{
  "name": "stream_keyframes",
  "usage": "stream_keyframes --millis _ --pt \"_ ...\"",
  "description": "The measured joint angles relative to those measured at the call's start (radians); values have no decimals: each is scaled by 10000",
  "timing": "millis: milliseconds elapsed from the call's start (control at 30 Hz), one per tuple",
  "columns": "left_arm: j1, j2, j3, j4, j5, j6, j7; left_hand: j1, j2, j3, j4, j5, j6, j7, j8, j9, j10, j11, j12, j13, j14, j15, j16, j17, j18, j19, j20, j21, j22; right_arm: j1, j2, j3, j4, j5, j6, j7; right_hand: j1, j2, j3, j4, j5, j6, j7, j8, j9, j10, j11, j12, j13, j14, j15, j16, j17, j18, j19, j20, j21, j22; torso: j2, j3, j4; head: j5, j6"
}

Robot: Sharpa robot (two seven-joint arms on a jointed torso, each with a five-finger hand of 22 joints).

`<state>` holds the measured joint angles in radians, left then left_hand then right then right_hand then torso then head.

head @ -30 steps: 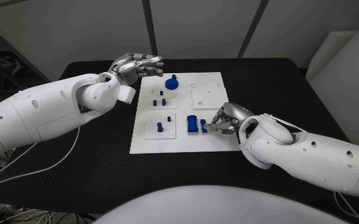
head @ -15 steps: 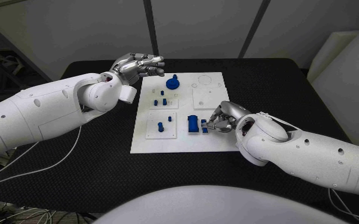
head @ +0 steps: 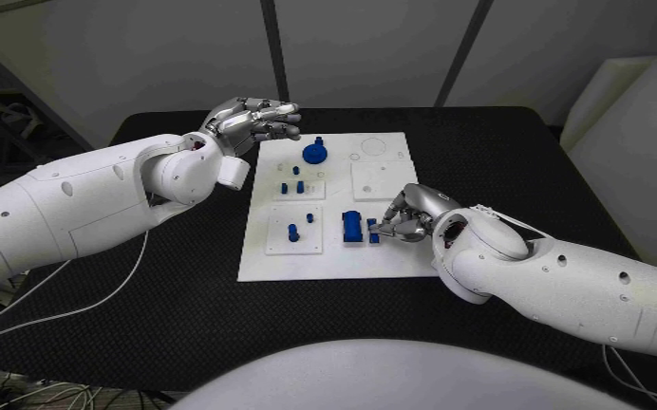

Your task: Assemble the parts on the task board

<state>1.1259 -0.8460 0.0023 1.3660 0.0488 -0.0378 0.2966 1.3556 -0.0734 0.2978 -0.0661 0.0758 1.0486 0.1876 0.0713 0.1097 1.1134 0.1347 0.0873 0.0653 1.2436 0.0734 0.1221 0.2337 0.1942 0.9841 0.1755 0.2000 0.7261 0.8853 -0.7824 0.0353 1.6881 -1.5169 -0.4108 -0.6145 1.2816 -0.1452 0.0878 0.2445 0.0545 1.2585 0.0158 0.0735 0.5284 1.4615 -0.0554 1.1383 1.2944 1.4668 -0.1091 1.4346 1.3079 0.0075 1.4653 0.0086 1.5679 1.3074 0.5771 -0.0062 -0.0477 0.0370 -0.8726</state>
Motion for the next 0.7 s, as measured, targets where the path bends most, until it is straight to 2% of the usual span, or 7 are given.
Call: stream_keyframes --millis 167,267,533,600,700 --pt "0 1 0 -12 0 2 -3 0 0 0 0 0 0 0 0 0 0 0 0 0 0 0 0 8 1 0 0 0 0 -8 -35 -5 17 30 -162 128 -542 7 -202 386 0 33 33 0 13 0 0 0 9 0 0 0 0 0 0 0 0 0 1 0 0 -3 0" --pt "-2 1 0 -20 0 3 -6 0 0 0 0 0 0 0 0 1 0 0 0 0 0 0 0 8 0 0 0 0 0 -9 -74 -6 18 138 -263 318 -861 24 -261 464 -23 88 -21 0 56 0 0 0 32 0 0 0 -1 0 23 -22 0 0 1 -1 0 -12 0" --pt "-3 -4 0 -20 0 12 -19 0 0 0 0 0 0 0 0 1 0 0 0 0 0 0 0 7 0 0 0 -39 -12 -11 -264 -8 121 451 -317 804 -935 -9 -309 475 -52 88 -21 0 80 0 0 0 42 0 0 0 -1 0 1 -73 0 0 10 -3 1 -19 0" --pt "-4 -11 0 -18 0 13 -23 0 0 0 0 0 0 0 0 1 0 0 0 0 0 0 0 7 0 0 0 -39 -13 -11 -346 -9 182 512 -284 886 -820 -103 -281 421 -52 88 -21 0 102 0 0 0 41 0 0 0 -2 0 1 -73 0 0 10 -3 1 -15 0" --pt "-5 -16 0 -14 0 14 -28 0 0 0 0 0 0 0 0 1 0 0 0 0 0 0 0 7 0 0 0 -39 -13 -12 -452 -10 252 578 -212 953 -520 -72 -239 379 -52 88 -21 0 125 0 0 0 41 0 0 0 -2 0 1 -73 0 0 10 -3 0 -13 0"
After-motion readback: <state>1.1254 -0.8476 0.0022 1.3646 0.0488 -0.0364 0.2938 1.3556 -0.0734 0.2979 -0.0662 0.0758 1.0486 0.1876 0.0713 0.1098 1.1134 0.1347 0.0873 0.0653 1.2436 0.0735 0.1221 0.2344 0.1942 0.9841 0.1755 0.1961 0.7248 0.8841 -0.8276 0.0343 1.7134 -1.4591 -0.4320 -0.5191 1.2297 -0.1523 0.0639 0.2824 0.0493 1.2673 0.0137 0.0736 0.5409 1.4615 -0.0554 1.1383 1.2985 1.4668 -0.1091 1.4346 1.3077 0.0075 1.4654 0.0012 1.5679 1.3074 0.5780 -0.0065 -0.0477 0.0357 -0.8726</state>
